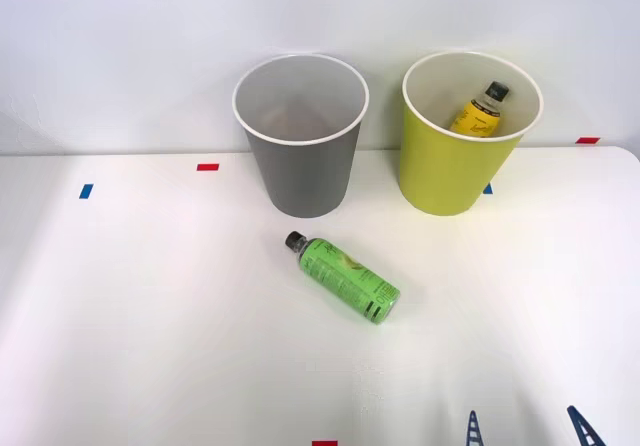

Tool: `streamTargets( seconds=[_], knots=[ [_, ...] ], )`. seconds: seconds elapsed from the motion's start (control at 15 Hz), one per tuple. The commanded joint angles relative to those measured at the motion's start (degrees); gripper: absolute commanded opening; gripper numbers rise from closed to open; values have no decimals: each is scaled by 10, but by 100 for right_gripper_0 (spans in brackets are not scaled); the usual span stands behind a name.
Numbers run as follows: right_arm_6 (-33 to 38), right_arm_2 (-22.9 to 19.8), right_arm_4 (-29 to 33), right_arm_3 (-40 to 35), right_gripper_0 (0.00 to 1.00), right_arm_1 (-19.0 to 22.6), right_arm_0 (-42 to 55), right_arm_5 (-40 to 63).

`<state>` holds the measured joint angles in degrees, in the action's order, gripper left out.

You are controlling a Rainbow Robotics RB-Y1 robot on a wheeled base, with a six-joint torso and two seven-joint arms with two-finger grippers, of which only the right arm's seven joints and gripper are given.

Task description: Put cans in the gray bin, plastic bottles in the light green bin

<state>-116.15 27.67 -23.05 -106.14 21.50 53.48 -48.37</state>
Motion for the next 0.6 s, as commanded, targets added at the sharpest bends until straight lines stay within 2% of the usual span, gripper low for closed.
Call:
streamTargets(
  seconds=[0.07,0.6],
  knots=[
    [2,8,8,7,100,-5,-1,-11],
    [-3,7,14,7,100,-6,-1,-12]
  ],
)
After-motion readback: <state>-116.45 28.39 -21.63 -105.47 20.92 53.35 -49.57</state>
